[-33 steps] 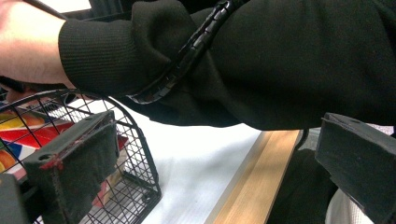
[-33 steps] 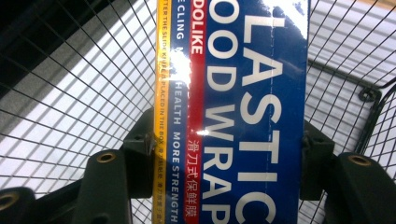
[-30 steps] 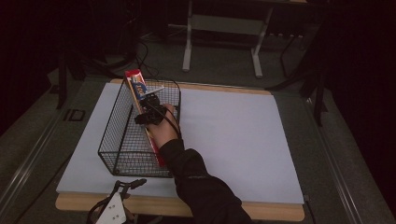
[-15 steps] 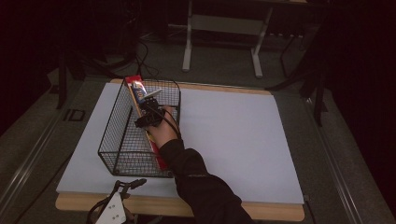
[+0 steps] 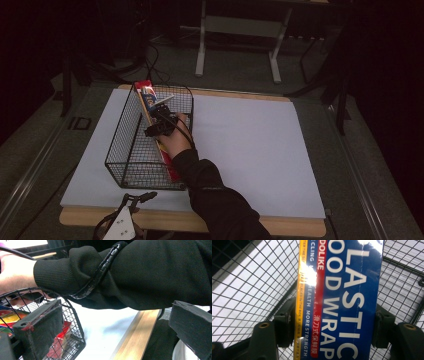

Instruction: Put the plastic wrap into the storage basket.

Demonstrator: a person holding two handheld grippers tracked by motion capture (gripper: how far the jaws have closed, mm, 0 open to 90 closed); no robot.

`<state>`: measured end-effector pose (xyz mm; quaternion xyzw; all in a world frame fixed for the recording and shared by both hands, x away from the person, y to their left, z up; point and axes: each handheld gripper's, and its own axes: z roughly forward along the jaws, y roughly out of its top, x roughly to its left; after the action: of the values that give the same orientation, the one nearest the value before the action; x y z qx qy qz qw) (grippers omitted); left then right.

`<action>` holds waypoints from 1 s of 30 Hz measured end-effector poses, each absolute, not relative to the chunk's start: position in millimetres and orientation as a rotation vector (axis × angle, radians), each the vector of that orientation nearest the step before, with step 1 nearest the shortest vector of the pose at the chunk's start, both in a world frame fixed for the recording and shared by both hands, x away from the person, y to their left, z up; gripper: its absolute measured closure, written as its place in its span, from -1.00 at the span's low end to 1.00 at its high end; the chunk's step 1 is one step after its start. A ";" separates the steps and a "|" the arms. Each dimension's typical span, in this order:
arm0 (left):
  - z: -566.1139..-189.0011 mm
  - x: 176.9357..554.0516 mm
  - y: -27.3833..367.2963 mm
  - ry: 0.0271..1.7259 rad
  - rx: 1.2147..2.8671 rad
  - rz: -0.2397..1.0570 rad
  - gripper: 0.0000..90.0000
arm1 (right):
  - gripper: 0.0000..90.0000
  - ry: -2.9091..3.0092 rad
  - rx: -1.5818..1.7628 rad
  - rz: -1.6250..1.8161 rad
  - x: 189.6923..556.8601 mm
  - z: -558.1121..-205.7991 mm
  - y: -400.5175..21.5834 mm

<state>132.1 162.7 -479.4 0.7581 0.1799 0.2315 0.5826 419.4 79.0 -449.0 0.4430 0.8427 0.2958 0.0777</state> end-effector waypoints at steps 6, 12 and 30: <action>-479.5 131.9 162.5 0.420 1.772 0.541 -1.00 | -0.25 2.507 1.296 0.912 417.4 -444.3 76.4; -479.9 132.2 162.1 0.419 1.776 0.538 -1.00 | -0.34 2.504 1.287 0.950 417.0 -436.5 70.4; -480.9 132.4 161.3 0.430 1.780 0.541 -1.00 | -0.67 2.556 1.106 1.094 397.0 -410.6 36.6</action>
<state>132.4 161.3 -480.9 0.7609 0.1838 0.2310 0.5778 397.0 36.6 -410.6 0.3685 0.8518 0.3647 0.0745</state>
